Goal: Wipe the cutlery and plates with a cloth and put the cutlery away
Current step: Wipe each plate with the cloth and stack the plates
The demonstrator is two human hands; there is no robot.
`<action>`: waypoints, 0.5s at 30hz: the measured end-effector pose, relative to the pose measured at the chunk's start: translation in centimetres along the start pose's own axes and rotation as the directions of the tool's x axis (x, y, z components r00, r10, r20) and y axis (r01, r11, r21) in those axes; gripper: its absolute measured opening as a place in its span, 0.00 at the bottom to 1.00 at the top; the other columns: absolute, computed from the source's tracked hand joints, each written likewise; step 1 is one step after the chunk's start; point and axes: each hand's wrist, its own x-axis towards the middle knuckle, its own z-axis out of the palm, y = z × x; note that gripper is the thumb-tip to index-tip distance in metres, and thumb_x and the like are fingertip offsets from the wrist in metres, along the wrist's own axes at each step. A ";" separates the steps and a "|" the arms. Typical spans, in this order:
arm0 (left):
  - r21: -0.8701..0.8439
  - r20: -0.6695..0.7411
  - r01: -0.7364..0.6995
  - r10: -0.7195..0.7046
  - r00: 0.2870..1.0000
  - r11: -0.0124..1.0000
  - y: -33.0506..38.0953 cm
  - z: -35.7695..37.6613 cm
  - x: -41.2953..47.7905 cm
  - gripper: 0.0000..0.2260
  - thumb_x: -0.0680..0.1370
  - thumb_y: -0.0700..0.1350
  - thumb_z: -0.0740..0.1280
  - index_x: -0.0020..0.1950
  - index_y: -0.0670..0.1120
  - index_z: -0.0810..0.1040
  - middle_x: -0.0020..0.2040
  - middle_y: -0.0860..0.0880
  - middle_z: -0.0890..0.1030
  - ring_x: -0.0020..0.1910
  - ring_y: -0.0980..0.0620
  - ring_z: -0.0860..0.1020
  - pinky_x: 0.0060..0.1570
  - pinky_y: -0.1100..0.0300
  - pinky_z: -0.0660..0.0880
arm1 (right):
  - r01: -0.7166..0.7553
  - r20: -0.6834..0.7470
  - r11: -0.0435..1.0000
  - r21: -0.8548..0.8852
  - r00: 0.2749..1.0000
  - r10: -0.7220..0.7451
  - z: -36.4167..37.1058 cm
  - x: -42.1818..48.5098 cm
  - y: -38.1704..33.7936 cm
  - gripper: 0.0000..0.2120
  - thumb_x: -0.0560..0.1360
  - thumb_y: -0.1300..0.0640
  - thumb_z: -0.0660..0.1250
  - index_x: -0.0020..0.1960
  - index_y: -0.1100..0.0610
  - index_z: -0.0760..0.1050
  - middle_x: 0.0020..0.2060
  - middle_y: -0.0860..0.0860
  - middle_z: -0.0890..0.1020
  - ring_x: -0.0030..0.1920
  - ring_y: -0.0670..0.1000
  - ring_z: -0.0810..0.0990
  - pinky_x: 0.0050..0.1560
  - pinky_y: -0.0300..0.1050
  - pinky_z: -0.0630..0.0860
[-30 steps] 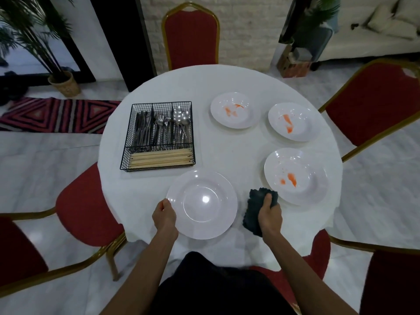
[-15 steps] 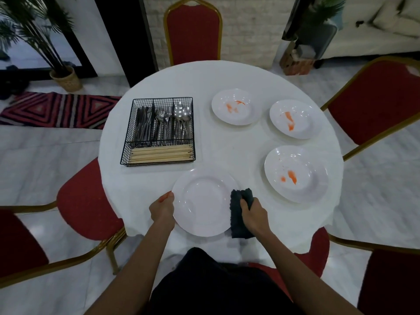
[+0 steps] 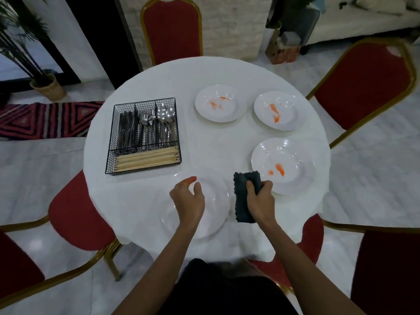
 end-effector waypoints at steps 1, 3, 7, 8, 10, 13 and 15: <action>-0.027 0.070 0.015 -0.013 0.997 1.000 0.8 0.8 -0.4 0.12 0.82 0.43 0.64 0.64 0.46 0.81 0.62 0.47 0.81 0.64 0.48 0.75 0.66 0.52 0.73 | -0.011 -0.012 1.000 0.017 1.000 0.011 -0.6 0.0 0.2 0.15 0.83 0.47 0.61 0.56 0.58 0.64 0.44 0.50 0.78 0.44 0.52 0.79 0.47 0.51 0.76; -0.047 0.221 0.060 -0.048 0.974 0.997 2.2 3.0 -1.2 0.12 0.83 0.45 0.62 0.64 0.47 0.80 0.60 0.50 0.81 0.60 0.52 0.78 0.64 0.56 0.74 | -0.052 -0.038 0.998 0.037 0.998 0.053 -2.2 0.0 1.1 0.14 0.82 0.46 0.61 0.56 0.57 0.65 0.44 0.51 0.79 0.44 0.52 0.80 0.48 0.53 0.79; -0.075 0.436 0.184 -0.134 0.890 0.980 4.7 8.8 -1.7 0.08 0.82 0.49 0.61 0.53 0.53 0.80 0.52 0.50 0.84 0.52 0.50 0.81 0.59 0.50 0.79 | -0.079 -0.087 0.992 0.096 0.992 0.087 -6.0 0.4 2.5 0.12 0.82 0.45 0.61 0.51 0.54 0.71 0.43 0.52 0.81 0.45 0.53 0.81 0.42 0.49 0.78; -0.067 0.464 0.236 -0.179 0.868 0.969 5.4 10.2 -1.6 0.07 0.81 0.48 0.61 0.47 0.53 0.78 0.48 0.50 0.83 0.50 0.49 0.81 0.56 0.51 0.79 | -0.076 -0.106 0.991 0.107 0.991 0.087 -7.0 0.6 2.7 0.12 0.82 0.45 0.61 0.50 0.54 0.72 0.43 0.52 0.81 0.44 0.52 0.81 0.40 0.46 0.76; -0.072 0.486 0.389 -0.308 0.818 0.919 6.3 13.0 -1.7 0.08 0.77 0.48 0.62 0.39 0.49 0.75 0.43 0.47 0.80 0.43 0.46 0.78 0.48 0.53 0.78 | -0.079 -0.149 0.989 0.129 0.984 0.098 -8.8 0.9 3.0 0.13 0.83 0.45 0.59 0.50 0.54 0.73 0.43 0.50 0.81 0.44 0.50 0.81 0.38 0.43 0.73; -0.067 0.473 0.560 -0.468 0.746 0.826 6.8 16.9 -1.8 0.11 0.78 0.49 0.65 0.45 0.41 0.77 0.42 0.44 0.79 0.40 0.45 0.78 0.40 0.55 0.77 | -0.091 -0.168 0.983 0.161 0.979 0.118 -11.0 1.2 3.8 0.15 0.84 0.43 0.57 0.52 0.52 0.76 0.44 0.47 0.82 0.46 0.46 0.80 0.41 0.42 0.74; -0.068 0.468 0.592 -0.498 0.730 0.803 6.7 19.2 -1.6 0.17 0.77 0.52 0.68 0.54 0.39 0.78 0.49 0.43 0.82 0.48 0.43 0.81 0.45 0.55 0.80 | -0.096 -0.150 0.985 0.144 0.982 0.118 -12.2 1.4 4.5 0.16 0.84 0.44 0.56 0.51 0.51 0.78 0.43 0.47 0.82 0.45 0.44 0.80 0.41 0.40 0.74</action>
